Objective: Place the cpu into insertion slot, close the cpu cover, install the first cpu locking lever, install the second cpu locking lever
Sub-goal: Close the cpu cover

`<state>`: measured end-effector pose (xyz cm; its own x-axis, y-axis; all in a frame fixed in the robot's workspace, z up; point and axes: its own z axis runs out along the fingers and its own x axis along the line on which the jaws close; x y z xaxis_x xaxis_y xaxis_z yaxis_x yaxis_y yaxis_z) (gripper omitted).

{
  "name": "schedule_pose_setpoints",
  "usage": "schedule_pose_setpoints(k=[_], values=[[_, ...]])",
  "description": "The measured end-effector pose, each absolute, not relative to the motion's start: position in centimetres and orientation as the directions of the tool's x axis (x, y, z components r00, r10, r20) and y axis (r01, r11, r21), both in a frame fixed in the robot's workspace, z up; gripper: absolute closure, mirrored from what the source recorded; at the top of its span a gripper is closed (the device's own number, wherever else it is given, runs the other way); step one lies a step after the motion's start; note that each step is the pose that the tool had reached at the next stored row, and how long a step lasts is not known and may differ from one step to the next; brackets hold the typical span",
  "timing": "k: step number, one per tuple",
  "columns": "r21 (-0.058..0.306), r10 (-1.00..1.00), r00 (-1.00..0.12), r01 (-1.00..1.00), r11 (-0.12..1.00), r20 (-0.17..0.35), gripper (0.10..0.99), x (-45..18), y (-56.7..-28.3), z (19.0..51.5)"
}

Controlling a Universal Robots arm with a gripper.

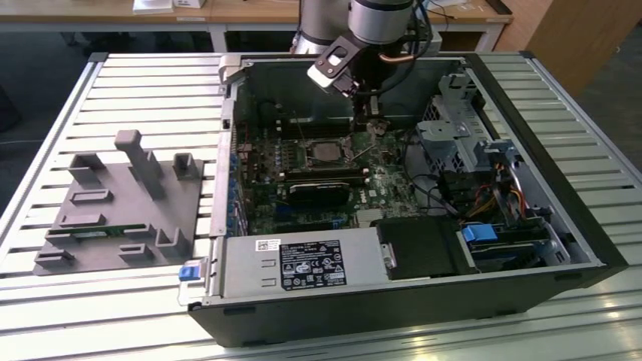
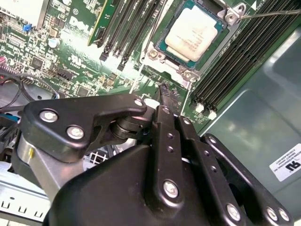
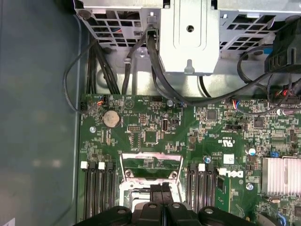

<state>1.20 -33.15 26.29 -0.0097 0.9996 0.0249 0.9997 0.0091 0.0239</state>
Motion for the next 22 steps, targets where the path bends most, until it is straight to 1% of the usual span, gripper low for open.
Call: schedule_pose_setpoints(k=[22], values=[[0.024,1.000,-0.010,1.000,0.009,0.025,0.980,2.06,-33.16,26.29]])
